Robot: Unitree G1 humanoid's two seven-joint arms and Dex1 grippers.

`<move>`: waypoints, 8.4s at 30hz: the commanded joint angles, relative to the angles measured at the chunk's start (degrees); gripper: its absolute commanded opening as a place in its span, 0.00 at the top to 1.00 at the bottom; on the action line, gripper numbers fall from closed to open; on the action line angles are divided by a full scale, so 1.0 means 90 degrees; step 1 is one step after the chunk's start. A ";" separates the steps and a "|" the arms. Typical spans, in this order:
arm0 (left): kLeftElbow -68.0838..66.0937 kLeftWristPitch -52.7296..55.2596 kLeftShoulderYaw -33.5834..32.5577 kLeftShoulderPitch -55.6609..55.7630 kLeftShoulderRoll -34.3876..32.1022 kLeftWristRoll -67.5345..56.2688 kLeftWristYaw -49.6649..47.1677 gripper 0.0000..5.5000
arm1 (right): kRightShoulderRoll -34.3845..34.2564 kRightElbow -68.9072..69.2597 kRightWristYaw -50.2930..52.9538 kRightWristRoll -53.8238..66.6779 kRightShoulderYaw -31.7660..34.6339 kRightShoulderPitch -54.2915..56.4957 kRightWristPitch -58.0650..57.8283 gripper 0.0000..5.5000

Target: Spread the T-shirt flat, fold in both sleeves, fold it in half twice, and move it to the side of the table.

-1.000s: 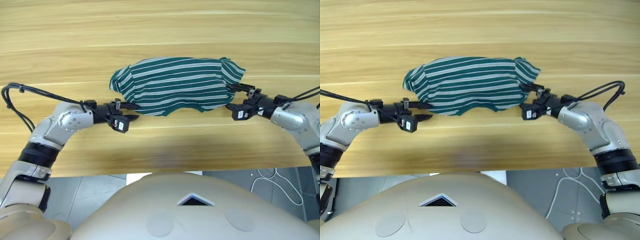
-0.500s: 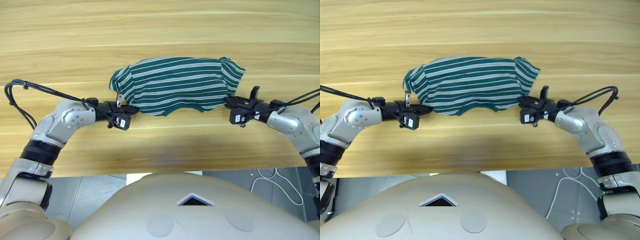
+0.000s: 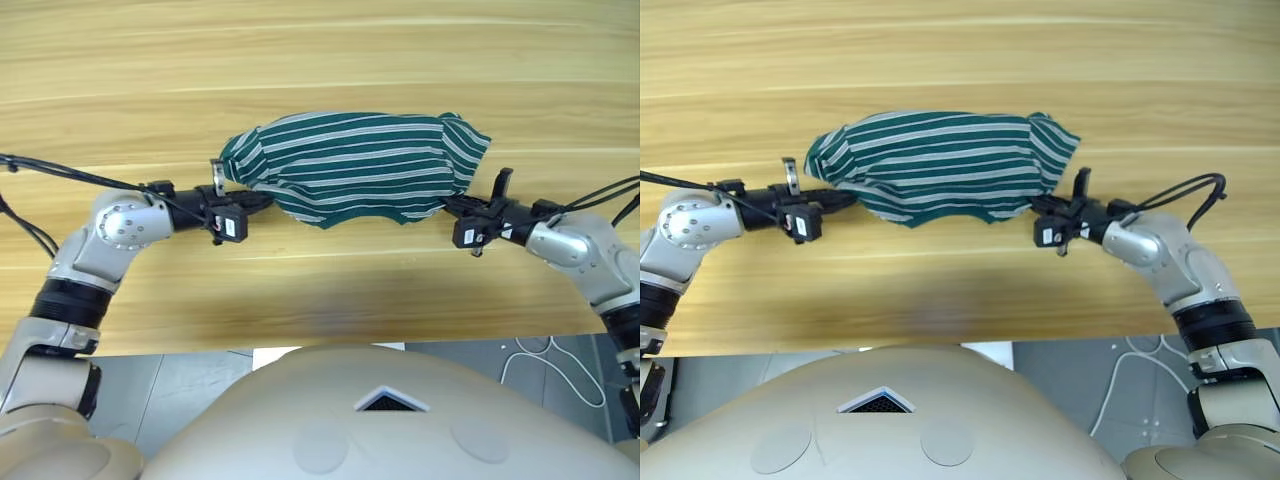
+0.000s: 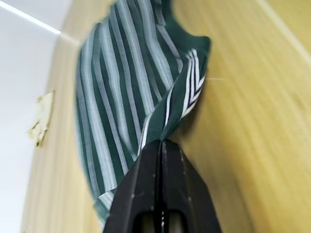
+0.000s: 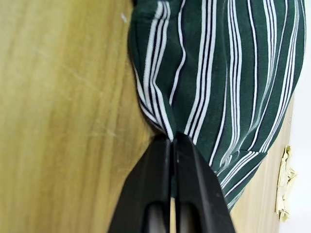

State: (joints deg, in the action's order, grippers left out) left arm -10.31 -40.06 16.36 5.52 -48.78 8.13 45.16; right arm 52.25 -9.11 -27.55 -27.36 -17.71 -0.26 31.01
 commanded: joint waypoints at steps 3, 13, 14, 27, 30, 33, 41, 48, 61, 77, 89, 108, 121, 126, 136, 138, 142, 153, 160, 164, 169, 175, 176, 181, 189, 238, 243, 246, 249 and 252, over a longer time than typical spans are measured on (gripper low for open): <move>0.0791 -0.0813 -0.1048 -0.0367 -0.0472 -0.2657 0.0450 1.00 | 0.0649 0.1247 -0.0179 0.2977 0.1591 -0.0994 0.1495 0.99; 0.4071 -0.1839 -0.3133 -0.3554 -0.1135 -0.6952 0.3154 1.00 | 0.2132 0.3330 -0.1436 0.6954 0.4163 -0.5308 0.5811 0.99; 0.3448 -0.1645 -0.3074 -0.3290 -0.0978 -0.6049 0.3000 1.00 | 0.2017 0.2941 -0.1563 0.6428 0.3986 -0.4904 0.5270 0.99; -0.5818 0.1717 -0.0787 0.7663 0.0671 0.1217 -0.0811 1.00 | -0.1531 -0.5847 0.2003 -0.1256 0.0253 0.9562 -0.2003 0.99; -0.6210 0.2326 -0.2065 0.9877 0.0315 0.0335 -0.3946 1.00 | -0.1189 -0.5939 0.4313 -0.0236 0.1514 1.0917 -0.2251 0.99; -0.5930 0.1367 -0.1583 0.8944 0.0231 0.0805 -0.3232 1.00 | -0.1012 -0.5224 0.3486 -0.0240 0.1419 0.9544 -0.1409 0.99; -0.6157 -0.1175 -0.0564 0.5069 0.0698 0.1648 -0.4529 1.00 | -0.0749 -0.5463 0.1928 -0.1375 -0.0854 0.5042 0.0234 0.99; -0.5780 -0.2784 -0.0180 0.2753 0.1442 0.0395 -0.1950 1.00 | -0.1037 -0.4908 0.2098 -0.1244 -0.0917 0.3986 0.0378 0.99; -0.2749 -0.2226 -0.0168 0.0799 0.0616 -0.2315 0.0893 1.00 | 0.0243 -0.1502 0.0218 0.1552 0.0247 0.0956 0.1829 0.99; 0.1137 -0.0476 -0.1655 -0.1175 -0.0540 -0.3515 0.3412 1.00 | 0.2442 0.1237 -0.1611 0.3902 -0.0364 -0.0348 0.2591 0.99; -0.5952 0.2264 -0.1811 1.0453 0.0158 -0.0785 -0.2910 1.00 | -0.0840 -0.6094 0.3639 0.1121 0.0338 1.1034 -0.2134 0.99; -0.5072 -0.2081 -0.0302 0.2013 0.1619 -0.0201 -0.0406 1.00 | -0.0443 -0.2694 0.2508 0.0133 -0.0668 0.3128 0.0190 0.99; -0.2132 -0.2240 0.0071 0.0164 0.0306 -0.1372 0.0880 1.00 | 0.0962 -0.0522 -0.0107 0.1826 0.0089 -0.0154 0.1267 0.99; -0.0521 -0.2003 0.0129 -0.0969 -0.0553 -0.2261 0.1306 1.00 | 0.1038 -0.0165 -0.0602 0.2055 0.0137 -0.0853 0.1538 0.99; -0.0364 -0.1577 0.0026 -0.1359 -0.0466 -0.0845 0.0987 1.00 | 0.1113 0.0797 -0.1199 0.2464 0.0265 -0.2186 0.1727 0.99; -0.0462 -0.1473 0.0054 -0.1395 -0.0475 -0.0610 0.0937 1.00 | 0.1142 0.0959 -0.1196 0.2583 0.0416 -0.2406 0.1769 0.99; -0.0723 -0.1251 0.0108 -0.1381 -0.0576 -0.0425 0.1025 0.96 | 0.1115 0.1031 -0.1202 0.2647 0.0670 -0.2628 0.1787 0.95; 0.0294 -0.0693 -0.0036 -0.2195 -0.1130 -0.2021 0.1665 0.66 | 0.1062 0.1069 -0.1288 0.2778 0.1072 -0.2903 0.1972 0.62; 0.1638 -0.0717 -0.0478 -0.2417 -0.1302 -0.4180 0.2323 0.46 | 0.1112 0.0876 -0.1281 0.3842 0.1812 -0.3012 0.2529 0.39; 0.1383 -0.0331 -0.1135 -0.1716 -0.0578 -0.5022 0.2079 0.42 | 0.0479 -0.0301 -0.0920 0.2942 0.1723 -0.1655 0.1404 0.30; -0.0593 -0.0774 -0.1500 -0.0505 0.0413 -0.2386 0.0783 0.42 | -0.0300 -0.1681 -0.0171 0.1385 0.1226 -0.0312 0.0585 0.13; -0.1914 -0.1336 -0.1457 0.0115 0.0714 -0.0403 -0.0395 0.42 | -0.0428 -0.2422 0.0229 0.0876 0.0924 -0.0041 0.0567 0.02; -0.2080 -0.1390 -0.1420 0.0158 0.0714 -0.0139 -0.0566 0.42 | -0.0381 -0.2536 0.0298 0.0865 0.0941 -0.0013 0.0566 0.02; -0.2456 -0.1592 -0.1248 0.0232 0.0707 0.0146 -0.0792 0.42 | -0.0180 -0.2637 0.0400 0.1003 0.1036 -0.0115 0.0687 0.02; -0.2279 -0.1585 -0.1138 0.0043 0.0578 -0.0327 -0.0561 0.42 | 0.0031 -0.2290 0.0256 0.1453 0.1324 -0.0422 0.0844 0.02; 0.0027 -0.0090 -0.0614 -0.0391 -0.0581 0.1944 -0.0556 0.86 | -0.0664 0.0023 -0.0313 0.3305 0.2765 -0.0964 0.1139 0.02; -0.0047 -0.0173 -0.0456 -0.0519 -0.0561 0.1733 -0.0446 0.99 | -0.0690 0.0119 -0.0373 0.3330 0.2799 -0.1011 0.1112 0.02; -0.0040 -0.0116 -0.0504 -0.0571 -0.0572 0.1538 -0.0468 0.96 | -0.0691 0.0110 -0.0378 0.3336 0.2822 -0.1036 0.1110 0.02; -0.0084 -0.0045 -0.0493 -0.0616 -0.0621 0.1458 -0.0440 0.86 | -0.0687 0.0092 -0.0383 0.3344 0.2842 -0.1059 0.1117 0.02; -0.0161 -0.0042 -0.0454 -0.0670 -0.0646 0.1534 -0.0459 0.79 | -0.0693 0.0098 -0.0392 0.3340 0.2849 -0.1083 0.1103 0.02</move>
State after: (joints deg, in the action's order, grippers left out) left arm -11.10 -40.84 12.14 -0.10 -53.55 22.13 40.74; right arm 46.11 -8.47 -30.15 2.40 7.31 -9.53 41.45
